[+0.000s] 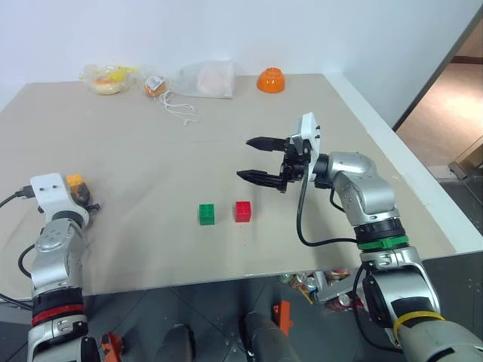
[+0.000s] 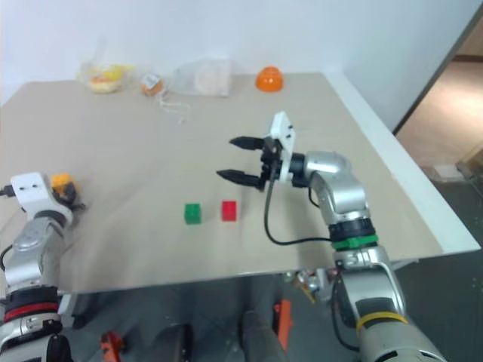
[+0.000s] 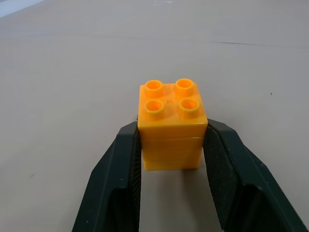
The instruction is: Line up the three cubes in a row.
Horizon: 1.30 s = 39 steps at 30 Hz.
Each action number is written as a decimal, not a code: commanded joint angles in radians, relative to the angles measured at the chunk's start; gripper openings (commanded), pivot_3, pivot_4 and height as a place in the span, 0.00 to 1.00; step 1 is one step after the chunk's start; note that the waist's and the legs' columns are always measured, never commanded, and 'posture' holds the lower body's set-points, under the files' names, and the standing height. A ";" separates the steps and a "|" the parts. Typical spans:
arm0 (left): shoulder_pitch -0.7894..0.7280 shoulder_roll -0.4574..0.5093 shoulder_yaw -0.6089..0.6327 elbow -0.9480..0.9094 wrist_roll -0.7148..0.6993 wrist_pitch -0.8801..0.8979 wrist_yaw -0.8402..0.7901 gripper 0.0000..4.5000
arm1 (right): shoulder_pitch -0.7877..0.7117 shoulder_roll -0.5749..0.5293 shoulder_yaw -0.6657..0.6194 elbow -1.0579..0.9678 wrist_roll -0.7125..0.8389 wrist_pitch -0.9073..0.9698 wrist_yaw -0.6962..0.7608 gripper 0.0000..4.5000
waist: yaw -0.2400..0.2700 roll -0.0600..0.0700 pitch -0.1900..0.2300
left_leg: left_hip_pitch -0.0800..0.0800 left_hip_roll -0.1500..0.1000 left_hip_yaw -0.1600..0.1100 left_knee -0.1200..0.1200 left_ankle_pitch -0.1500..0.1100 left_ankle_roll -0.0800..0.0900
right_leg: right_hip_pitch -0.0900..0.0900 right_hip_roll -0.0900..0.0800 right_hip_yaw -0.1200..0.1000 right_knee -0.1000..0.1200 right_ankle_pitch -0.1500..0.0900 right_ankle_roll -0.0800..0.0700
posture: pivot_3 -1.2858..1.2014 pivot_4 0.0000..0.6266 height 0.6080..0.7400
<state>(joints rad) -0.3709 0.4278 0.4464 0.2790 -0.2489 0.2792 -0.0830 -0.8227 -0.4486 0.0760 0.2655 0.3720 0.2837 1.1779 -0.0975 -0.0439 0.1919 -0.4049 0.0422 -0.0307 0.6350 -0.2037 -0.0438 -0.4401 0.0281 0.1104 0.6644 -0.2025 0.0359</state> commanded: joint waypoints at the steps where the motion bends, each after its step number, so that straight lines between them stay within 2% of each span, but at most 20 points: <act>1: -0.039 0.024 -0.024 0.004 -0.057 -0.032 -0.143 0.28 | 0.025 -0.043 -0.016 -0.083 0.044 0.033 0.059 1.00 | 0.003 0.000 0.000 | 0.000 0.000 0.000 0.000 0.000 0.000 | 0.000 0.000 0.000 0.000 0.000 0.000 | 0.52 0.24 1.00; 8: -0.013 0.094 -0.170 -0.093 -0.194 -0.070 -0.684 0.28 | 0.086 -0.107 -0.029 -0.171 0.092 0.092 0.111 1.00 | 0.006 0.000 0.000 | -0.002 -0.001 0.000 0.000 0.000 -0.001 | -0.001 -0.001 0.000 -0.001 -0.001 0.001 | 0.52 0.24 1.00; 16: -0.013 0.212 -0.320 -0.076 -0.228 -0.063 -1.124 0.28 | 0.099 -0.128 -0.032 -0.180 0.088 0.094 0.091 1.00 | -0.004 0.000 0.000 | 0.000 0.001 0.000 -0.001 0.000 -0.001 | -0.001 0.001 0.000 0.000 -0.002 -0.001 | 0.52 0.24 1.00; 23: -0.070 0.277 -0.417 0.109 -0.109 -0.232 -1.312 0.28 | 0.116 -0.134 -0.029 -0.199 0.084 0.096 0.070 1.00 | -0.002 0.000 0.000 | -0.001 0.001 0.001 -0.001 -0.001 -0.001 | -0.001 0.001 0.000 0.000 -0.003 -0.002 | 0.52 0.24 1.00; 30: -0.182 0.260 -0.385 0.249 -0.143 -0.263 -1.408 0.28 | 0.123 -0.159 -0.033 -0.205 0.082 0.099 0.064 1.00 | -0.001 0.000 0.000 | -0.001 0.001 0.000 -0.001 -0.001 0.000 | -0.002 0.001 0.000 0.000 -0.003 -0.002 | 0.52 0.24 1.00; 39: -0.157 0.298 -0.354 0.290 -0.150 -0.310 -1.497 0.28 | 0.125 -0.191 -0.032 -0.204 0.083 0.103 0.071 1.00 | -0.002 0.000 0.000 | -0.001 0.001 0.000 -0.001 -0.001 0.001 | -0.002 0.001 0.000 0.000 -0.004 -0.002 | 0.52 0.24 1.00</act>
<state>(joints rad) -0.5353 0.6970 0.0555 0.5796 -0.3741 -0.0058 -1.5582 -0.6822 -0.6280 0.0751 0.0999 0.4455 0.3912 1.2425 -0.0993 -0.0436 0.1921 -0.4063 0.0434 -0.0303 0.6340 -0.2050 -0.0431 -0.4420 0.0290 0.1101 0.6645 -0.2062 0.0338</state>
